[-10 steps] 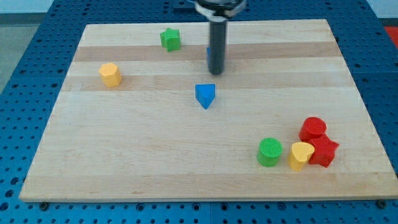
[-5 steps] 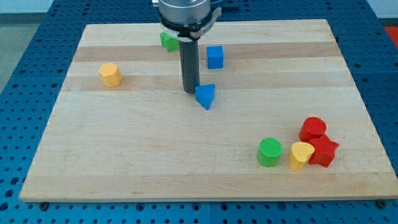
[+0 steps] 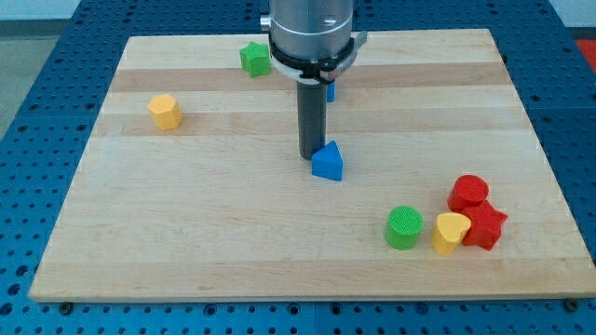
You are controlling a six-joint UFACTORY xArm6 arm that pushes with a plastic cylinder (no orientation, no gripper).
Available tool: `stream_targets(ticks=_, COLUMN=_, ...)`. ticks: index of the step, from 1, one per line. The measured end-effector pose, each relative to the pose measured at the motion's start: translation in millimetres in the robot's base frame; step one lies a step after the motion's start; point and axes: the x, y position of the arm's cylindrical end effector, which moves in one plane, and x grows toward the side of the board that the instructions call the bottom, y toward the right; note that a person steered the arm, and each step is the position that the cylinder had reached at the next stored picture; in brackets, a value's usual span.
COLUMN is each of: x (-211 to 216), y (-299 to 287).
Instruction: Move the blue triangle to yellow heart
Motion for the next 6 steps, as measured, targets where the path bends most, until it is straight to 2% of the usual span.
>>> stream_targets(ticks=2, x=37.4, y=25.2)
stream_targets(ticks=6, x=60.3, y=62.2)
